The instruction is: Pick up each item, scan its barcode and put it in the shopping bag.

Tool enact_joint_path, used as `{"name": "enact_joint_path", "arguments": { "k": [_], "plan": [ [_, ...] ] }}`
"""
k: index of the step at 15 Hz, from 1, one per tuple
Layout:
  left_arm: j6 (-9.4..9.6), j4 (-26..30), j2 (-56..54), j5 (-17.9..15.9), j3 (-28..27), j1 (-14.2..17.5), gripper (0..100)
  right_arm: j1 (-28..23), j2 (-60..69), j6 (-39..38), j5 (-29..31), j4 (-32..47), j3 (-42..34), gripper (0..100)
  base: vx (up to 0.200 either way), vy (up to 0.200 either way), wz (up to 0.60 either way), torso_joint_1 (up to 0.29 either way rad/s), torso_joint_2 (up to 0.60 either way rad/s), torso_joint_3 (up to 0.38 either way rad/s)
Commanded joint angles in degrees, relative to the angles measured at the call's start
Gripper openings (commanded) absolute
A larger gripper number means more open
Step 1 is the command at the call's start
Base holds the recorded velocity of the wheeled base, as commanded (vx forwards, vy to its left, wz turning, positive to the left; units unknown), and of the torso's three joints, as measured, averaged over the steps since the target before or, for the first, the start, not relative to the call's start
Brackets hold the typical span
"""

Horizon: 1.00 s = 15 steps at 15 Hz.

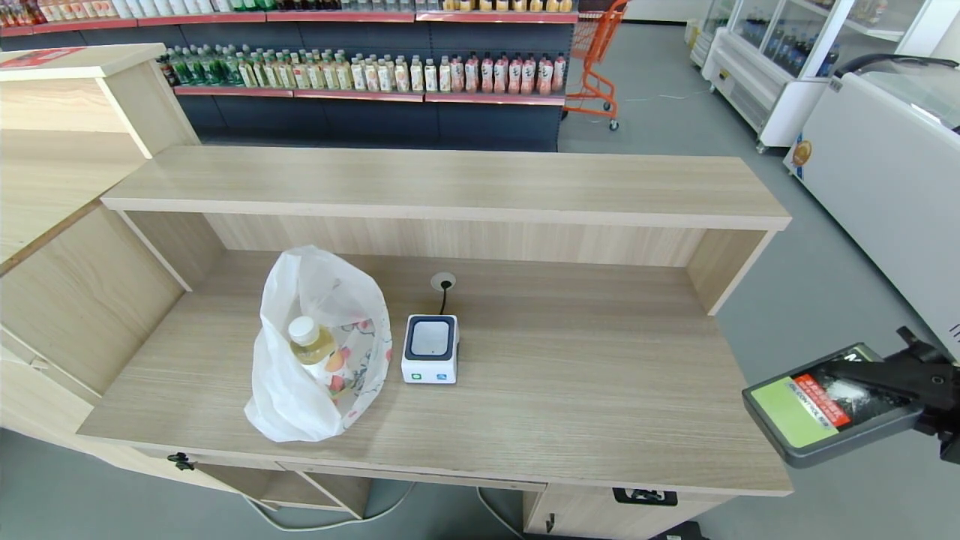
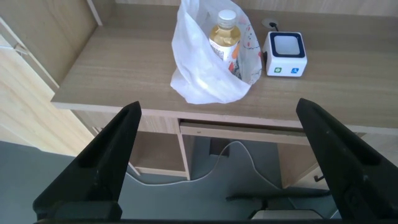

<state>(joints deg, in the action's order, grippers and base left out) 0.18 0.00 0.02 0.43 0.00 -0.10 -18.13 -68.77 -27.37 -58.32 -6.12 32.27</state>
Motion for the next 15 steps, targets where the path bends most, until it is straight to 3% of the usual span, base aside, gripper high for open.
{"name": "enact_joint_path", "arguments": {
  "k": [1, 5, 15],
  "plan": [
    [-0.01, 0.0, 0.0, 0.0, 0.0, 0.0, 100, 0.1, -0.1, -0.1, 2.9, 0.1, 0.0, 0, 0.000, 0.000, 0.00, 0.000, 0.00, 0.000],
    [0.08, 0.0, 0.0, 0.0, 0.0, 0.1, 100, 0.1, 0.5, -0.1, 3.7, 0.1, -0.7, 0, 0.000, 0.000, 0.00, 0.000, 0.00, 0.000],
    [0.26, 0.0, 0.0, 0.0, 0.0, 0.1, 100, 0.1, -0.2, -0.1, 3.7, 0.0, -0.2, 0, 0.000, 0.200, 0.00, 0.001, 0.00, 0.000]
  ]
}}
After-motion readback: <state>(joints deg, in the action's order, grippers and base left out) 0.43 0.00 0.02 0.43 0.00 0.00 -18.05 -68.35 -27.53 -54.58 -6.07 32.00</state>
